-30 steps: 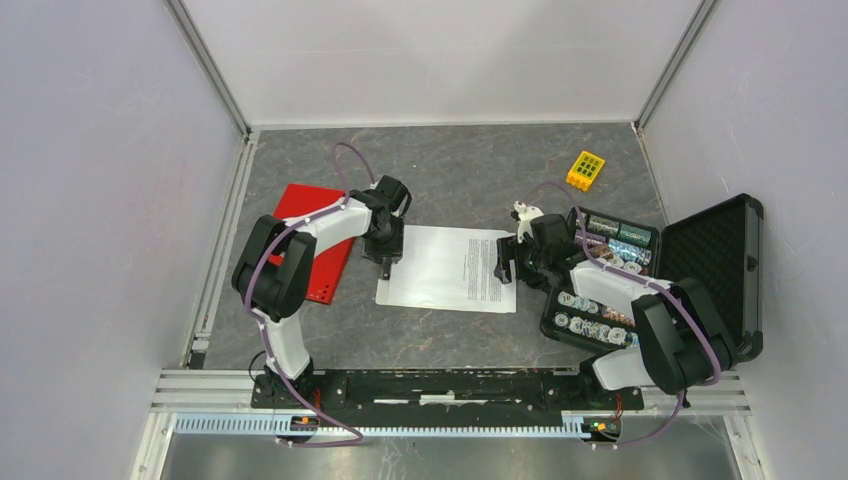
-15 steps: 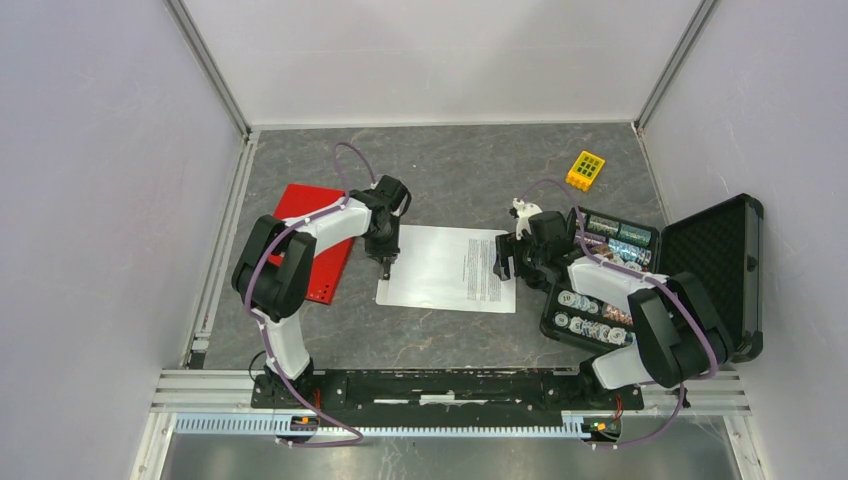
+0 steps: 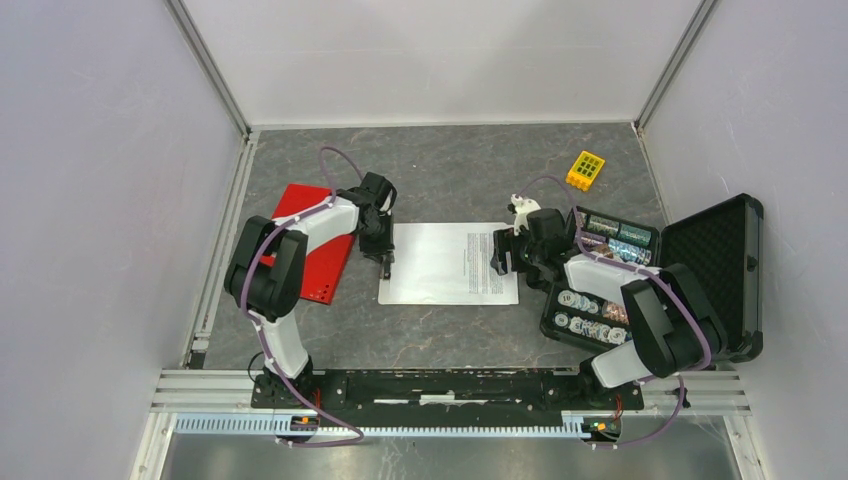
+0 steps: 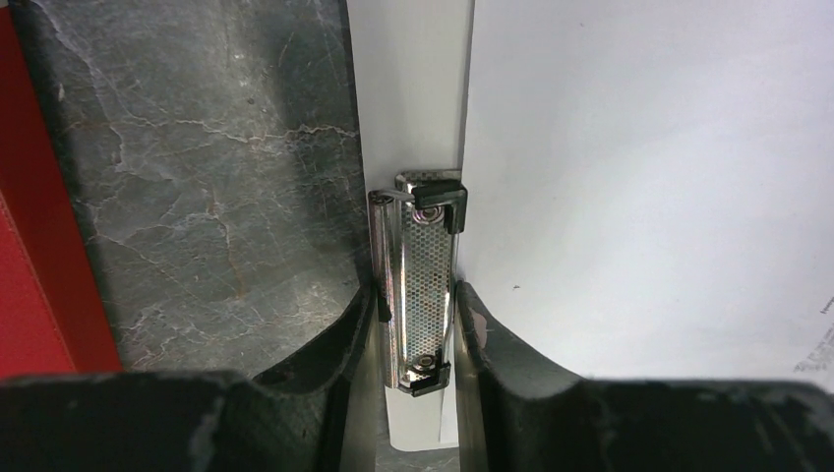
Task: Put the files into the folder
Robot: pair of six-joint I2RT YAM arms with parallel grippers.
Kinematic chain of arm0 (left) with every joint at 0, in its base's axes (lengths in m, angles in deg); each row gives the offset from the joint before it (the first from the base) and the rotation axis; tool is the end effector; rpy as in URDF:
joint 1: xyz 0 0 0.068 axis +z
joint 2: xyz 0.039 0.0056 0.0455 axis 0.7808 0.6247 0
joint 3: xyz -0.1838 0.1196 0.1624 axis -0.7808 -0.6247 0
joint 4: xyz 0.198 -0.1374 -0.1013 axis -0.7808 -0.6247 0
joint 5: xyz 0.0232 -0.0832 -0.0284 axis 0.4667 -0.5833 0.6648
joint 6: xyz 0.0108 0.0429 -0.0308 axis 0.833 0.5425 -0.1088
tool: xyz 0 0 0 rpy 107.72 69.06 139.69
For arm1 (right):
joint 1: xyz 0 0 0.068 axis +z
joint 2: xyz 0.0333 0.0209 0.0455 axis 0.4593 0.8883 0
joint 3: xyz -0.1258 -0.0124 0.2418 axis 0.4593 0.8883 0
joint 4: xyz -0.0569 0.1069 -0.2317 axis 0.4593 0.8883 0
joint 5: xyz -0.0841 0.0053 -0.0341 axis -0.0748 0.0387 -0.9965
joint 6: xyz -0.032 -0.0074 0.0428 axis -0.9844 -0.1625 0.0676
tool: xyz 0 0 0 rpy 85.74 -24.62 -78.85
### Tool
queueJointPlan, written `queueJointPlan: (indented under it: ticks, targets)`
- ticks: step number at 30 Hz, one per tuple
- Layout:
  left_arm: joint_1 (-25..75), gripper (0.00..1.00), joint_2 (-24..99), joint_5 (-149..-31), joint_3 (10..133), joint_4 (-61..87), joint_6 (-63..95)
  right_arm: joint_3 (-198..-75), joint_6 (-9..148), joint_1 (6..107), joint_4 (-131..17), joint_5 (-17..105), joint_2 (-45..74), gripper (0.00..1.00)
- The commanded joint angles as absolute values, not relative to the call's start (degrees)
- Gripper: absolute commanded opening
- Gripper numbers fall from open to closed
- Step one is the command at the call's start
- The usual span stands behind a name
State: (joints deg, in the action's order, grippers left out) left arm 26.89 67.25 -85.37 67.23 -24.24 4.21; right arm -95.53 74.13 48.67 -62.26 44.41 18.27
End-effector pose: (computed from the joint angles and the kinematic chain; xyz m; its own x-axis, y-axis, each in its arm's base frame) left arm 0.3204 -0.1482 0.1624 -0.9686 -0.0019 -0.2486 0.0437 0.9831 -0.1777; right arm 0.2553 0.1048 0.1503 -0.7395 -0.0731 -0.6691 -0.3056 0.9222 0.2369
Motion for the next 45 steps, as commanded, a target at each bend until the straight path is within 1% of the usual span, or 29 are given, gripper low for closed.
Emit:
queueJointPlan:
  ticks: [1, 19, 24, 33, 40, 45]
  targets:
    - [27.34, 0.02, 65.84, -90.21, 66.02, -22.29, 5.54, -96.39, 73.45, 48.61, -61.24, 43.94, 20.44, 0.78]
    - [29.17, 0.02, 63.76, -97.89, 64.32, -19.40, 6.98, -96.30, 72.73, 48.61, -62.12, 43.03, 23.49, 0.77]
    - [29.44, 0.02, 63.05, -97.81, 63.52, -18.73, 5.98, -96.09, 72.74, 48.71, -62.08, 43.37, 23.01, 0.76]
    - [29.53, 0.02, 62.48, -94.24, 62.34, -18.31, 0.59, -93.60, 73.80, 49.29, -61.94, 43.25, 20.24, 0.76]
    - [29.48, 0.02, 62.23, -93.01, 61.20, -17.11, -1.43, -92.89, 75.78, 53.01, -61.39, 42.22, 18.63, 0.75]
    - [29.46, 0.02, 62.37, -93.73, 61.36, -16.79, -1.57, -93.22, 76.42, 53.58, -61.94, 41.65, 19.74, 0.75]
